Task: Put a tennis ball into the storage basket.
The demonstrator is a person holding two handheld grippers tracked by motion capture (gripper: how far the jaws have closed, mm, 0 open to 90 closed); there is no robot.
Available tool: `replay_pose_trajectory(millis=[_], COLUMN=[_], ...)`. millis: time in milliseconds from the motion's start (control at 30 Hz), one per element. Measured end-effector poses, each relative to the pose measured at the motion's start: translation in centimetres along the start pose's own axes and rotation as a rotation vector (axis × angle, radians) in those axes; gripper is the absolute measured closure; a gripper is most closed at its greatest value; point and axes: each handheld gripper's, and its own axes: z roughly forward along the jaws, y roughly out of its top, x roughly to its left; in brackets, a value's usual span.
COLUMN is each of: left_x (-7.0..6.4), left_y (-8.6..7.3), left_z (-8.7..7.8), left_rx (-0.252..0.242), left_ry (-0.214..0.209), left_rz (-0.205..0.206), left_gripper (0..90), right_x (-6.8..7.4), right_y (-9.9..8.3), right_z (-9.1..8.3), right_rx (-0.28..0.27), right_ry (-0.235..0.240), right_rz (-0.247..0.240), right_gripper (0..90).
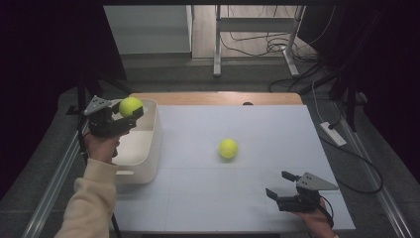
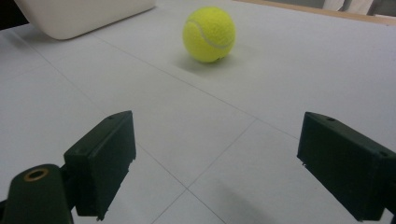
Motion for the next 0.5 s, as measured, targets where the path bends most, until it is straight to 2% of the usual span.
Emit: replay_pose_trajectory(millis=[200, 500], left_x=[0.9, 1.8], left_y=[0.2, 0.3], left_z=[0.2, 1.0], left_rx=[0.021, 0.051], left_ry=[0.03, 0.038], left_rz=[0.0, -0.021], left_gripper=[27.1, 27.0], right_x=[0.1, 0.0], right_y=[0.0, 0.0], right_z=[0.0, 0.0], right_rx=[0.004, 0.004], right_ry=[-0.002, -0.004], right_rz=[-0.002, 0.0], right_gripper=[11.7, 11.7])
